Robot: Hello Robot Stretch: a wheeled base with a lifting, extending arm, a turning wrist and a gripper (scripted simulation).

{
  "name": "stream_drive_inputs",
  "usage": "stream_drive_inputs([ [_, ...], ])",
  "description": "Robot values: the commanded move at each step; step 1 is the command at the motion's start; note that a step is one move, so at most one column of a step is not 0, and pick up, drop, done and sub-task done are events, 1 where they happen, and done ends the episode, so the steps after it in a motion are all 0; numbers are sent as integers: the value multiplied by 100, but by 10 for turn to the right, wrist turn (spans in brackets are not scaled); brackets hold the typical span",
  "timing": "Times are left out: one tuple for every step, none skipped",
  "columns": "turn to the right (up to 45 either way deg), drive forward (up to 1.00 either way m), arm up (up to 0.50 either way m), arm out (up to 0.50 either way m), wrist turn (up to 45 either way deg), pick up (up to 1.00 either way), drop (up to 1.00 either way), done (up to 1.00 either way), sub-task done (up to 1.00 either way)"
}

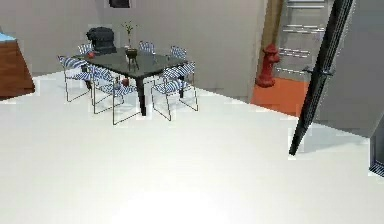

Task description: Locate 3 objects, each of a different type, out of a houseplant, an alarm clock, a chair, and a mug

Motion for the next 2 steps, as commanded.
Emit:
stream_drive_inputs([
  [0, 100, 0, 0, 0, 0, 0, 0, 0],
  [0, 65, 0, 0, 0, 0, 0, 0, 0],
])
